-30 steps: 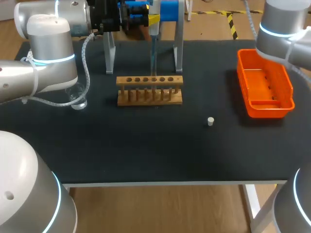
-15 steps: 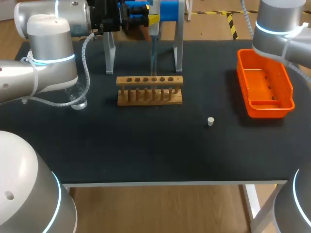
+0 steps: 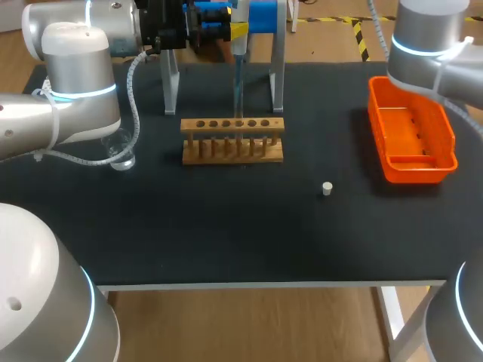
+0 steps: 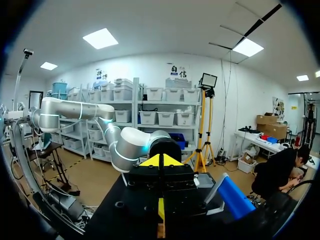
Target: Invert the test tube, pick up the pipette, mount the tip to pipette, aspirate from beaker and dispense into the tube, eject the tip, return the pipette, and cap with the stopper.
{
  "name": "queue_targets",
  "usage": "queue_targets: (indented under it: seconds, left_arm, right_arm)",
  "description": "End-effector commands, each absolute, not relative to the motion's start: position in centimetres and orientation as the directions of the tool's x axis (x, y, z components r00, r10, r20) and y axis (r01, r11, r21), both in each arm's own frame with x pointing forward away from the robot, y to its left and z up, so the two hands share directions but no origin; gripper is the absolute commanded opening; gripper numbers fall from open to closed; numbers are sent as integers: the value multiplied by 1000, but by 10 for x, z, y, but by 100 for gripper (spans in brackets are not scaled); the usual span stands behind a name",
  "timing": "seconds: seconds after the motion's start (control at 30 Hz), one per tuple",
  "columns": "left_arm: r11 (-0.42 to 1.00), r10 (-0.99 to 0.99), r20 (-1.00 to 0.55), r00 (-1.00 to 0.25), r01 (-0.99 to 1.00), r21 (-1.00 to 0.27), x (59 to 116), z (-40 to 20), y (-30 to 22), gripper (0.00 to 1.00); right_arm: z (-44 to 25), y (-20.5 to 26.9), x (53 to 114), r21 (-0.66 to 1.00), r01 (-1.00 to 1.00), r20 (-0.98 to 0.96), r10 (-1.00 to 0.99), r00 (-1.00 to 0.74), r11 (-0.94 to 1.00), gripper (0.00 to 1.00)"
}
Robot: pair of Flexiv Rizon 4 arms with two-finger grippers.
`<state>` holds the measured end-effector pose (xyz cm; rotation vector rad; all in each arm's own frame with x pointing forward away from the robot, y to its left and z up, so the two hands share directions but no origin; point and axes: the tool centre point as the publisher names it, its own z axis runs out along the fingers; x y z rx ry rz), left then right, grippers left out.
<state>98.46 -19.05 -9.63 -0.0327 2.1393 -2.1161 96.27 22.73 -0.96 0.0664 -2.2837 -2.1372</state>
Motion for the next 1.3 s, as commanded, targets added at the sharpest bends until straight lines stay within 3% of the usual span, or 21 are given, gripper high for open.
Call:
queue_targets:
  seconds: [0.03, 1.3]
  left_arm:
    - [13, -107, -80, -991, 79, -997, 985, -96, -190, 0]
    - [13, -107, -80, -991, 79, -997, 985, -96, -190, 0]
  right_arm:
    - [-11, 230, 966, 997, -21, -18, -39, -999, 68, 0]
    - [-39, 234, 977, 996, 31, 34, -32, -999, 88, 0]
